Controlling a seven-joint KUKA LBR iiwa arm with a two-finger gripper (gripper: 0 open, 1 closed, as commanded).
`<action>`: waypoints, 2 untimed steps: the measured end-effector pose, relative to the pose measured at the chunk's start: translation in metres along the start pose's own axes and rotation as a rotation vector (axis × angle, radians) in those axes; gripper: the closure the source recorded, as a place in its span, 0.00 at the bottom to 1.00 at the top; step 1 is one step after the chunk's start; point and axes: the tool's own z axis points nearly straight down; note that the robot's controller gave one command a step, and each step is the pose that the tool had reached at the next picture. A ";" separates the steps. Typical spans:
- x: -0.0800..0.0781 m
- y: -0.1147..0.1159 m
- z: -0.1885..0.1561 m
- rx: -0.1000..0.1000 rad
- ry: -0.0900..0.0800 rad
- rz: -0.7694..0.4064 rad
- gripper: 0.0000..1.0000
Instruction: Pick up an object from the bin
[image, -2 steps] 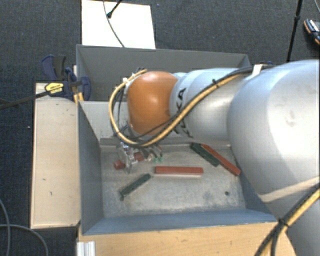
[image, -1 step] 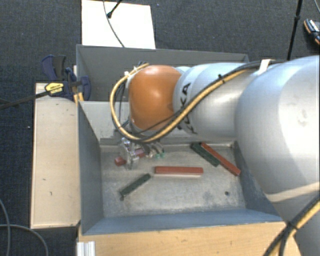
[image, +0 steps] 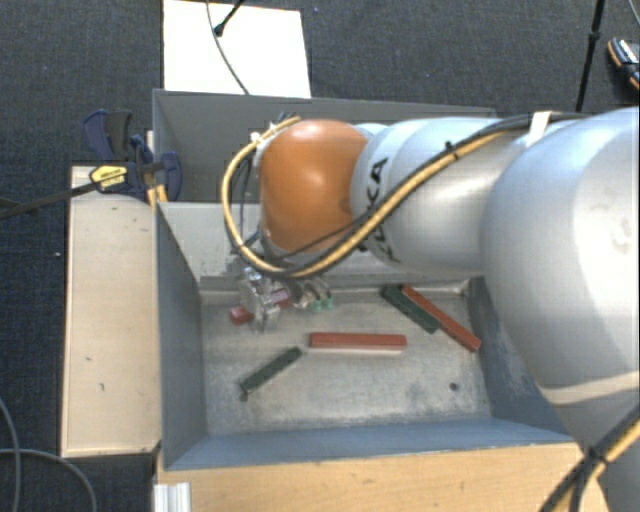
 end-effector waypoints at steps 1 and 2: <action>0.000 0.000 -0.013 0.000 0.001 0.002 1.00; 0.000 0.000 -0.027 0.000 0.001 0.003 1.00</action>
Offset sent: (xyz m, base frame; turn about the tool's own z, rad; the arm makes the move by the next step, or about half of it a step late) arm 0.0002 0.0000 0.0605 0.0000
